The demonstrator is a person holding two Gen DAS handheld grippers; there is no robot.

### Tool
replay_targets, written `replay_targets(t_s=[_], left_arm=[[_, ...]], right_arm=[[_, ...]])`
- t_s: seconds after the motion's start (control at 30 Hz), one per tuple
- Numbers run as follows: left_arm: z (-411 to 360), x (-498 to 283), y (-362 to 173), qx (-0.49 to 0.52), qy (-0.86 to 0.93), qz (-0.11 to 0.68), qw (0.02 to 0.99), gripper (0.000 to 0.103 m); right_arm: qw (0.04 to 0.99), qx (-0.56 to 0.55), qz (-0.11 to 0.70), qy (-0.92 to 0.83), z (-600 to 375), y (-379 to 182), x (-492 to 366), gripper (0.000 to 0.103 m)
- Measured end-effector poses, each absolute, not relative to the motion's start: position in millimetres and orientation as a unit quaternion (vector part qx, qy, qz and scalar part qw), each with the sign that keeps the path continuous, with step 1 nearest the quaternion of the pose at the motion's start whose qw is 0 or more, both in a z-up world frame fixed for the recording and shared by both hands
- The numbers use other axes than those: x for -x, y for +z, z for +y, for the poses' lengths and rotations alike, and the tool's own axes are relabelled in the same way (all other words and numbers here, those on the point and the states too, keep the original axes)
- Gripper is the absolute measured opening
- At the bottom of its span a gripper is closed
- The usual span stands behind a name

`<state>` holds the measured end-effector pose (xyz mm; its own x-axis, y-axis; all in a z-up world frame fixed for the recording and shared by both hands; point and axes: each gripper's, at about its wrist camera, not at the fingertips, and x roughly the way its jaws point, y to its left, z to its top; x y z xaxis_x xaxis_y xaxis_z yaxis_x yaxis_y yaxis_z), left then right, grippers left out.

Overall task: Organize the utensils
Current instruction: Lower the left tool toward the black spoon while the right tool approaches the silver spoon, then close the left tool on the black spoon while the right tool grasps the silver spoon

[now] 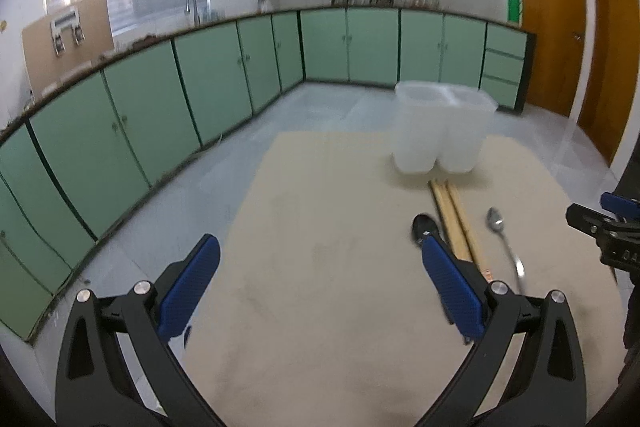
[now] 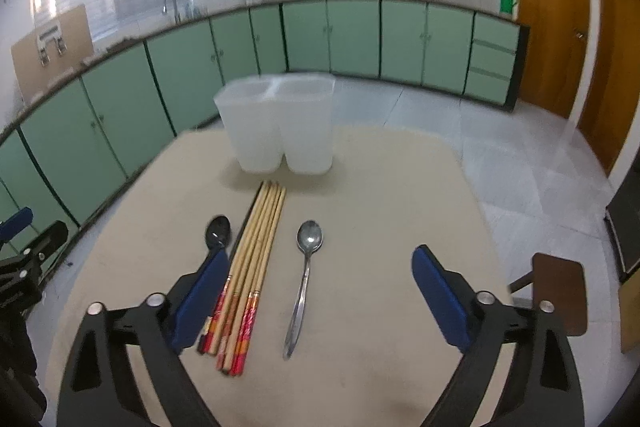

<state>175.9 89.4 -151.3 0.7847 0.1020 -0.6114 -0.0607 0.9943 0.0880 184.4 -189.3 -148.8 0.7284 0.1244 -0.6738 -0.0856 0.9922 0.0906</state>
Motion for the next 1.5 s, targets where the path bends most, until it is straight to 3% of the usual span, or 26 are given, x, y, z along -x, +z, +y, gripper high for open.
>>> replay_targets(t_s=[0.37, 0.7, 0.83, 0.9, 0.93, 1.37, 1.5], left_arm=[[75, -214, -171, -0.032, 0.036, 0.367, 0.929, 0.098], [53, -239, -185, -0.029, 0.007, 0.388, 0.921, 0.098], [37, -248, -191, -0.033, -0.013, 0.398, 0.917, 0.098], [27, -254, -196, -0.036, -0.020, 0.407, 0.912, 0.098], [23, -258, -200, -0.036, -0.023, 0.414, 0.909, 0.098], [11, -279, -242, -0.056, -0.026, 0.468, 0.881, 0.099], [24, -279, -239, -0.061, -0.022, 0.468, 0.881, 0.099]], right_arm=[[0.878, -0.068, 0.464, 0.092, -187, -216, -265, 0.058], [0.865, -0.059, 0.488, 0.105, -184, -235, -276, 0.024], [0.864, -0.058, 0.487, 0.111, -184, -236, -278, 0.021], [0.863, -0.062, 0.488, 0.117, -188, -235, -278, 0.007], [0.862, -0.064, 0.489, 0.117, -189, -236, -279, 0.006], [0.863, -0.061, 0.488, 0.118, -193, -237, -270, 0.008], [0.864, -0.059, 0.482, 0.129, -192, -232, -268, 0.035]])
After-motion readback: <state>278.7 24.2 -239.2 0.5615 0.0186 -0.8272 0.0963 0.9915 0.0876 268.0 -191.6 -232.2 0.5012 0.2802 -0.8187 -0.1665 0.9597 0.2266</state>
